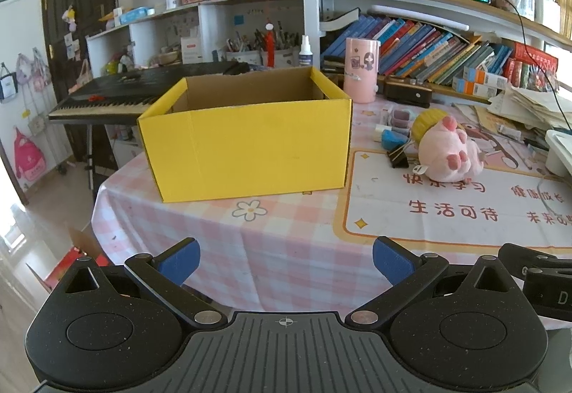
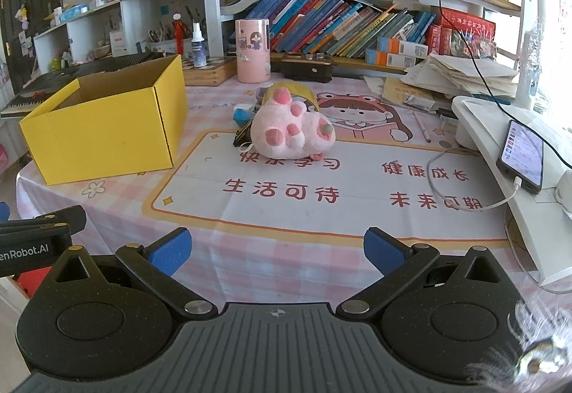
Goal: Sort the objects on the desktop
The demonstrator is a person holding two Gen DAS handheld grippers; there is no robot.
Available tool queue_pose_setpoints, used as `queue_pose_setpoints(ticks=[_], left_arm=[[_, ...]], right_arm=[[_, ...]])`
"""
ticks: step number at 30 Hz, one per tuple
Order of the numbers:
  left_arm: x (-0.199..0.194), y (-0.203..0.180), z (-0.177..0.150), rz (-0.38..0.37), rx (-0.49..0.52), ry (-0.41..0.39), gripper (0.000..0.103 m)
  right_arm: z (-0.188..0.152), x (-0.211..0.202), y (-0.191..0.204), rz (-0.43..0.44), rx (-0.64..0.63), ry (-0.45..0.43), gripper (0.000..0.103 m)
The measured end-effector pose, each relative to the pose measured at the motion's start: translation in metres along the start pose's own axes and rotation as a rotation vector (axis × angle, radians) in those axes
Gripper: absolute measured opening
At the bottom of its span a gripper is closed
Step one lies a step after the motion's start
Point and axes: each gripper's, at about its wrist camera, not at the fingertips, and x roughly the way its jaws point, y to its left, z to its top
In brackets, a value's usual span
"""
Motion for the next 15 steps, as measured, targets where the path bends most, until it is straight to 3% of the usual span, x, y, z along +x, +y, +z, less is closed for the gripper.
queue_pose_setpoints(ticks=[15], left_arm=[[-0.0019, 0.0048, 0.0003, -0.005, -0.006, -0.005, 0.103]], right_arm=[[0.0022, -0.0053, 0.0017, 0.003, -0.001, -0.007, 0.103]])
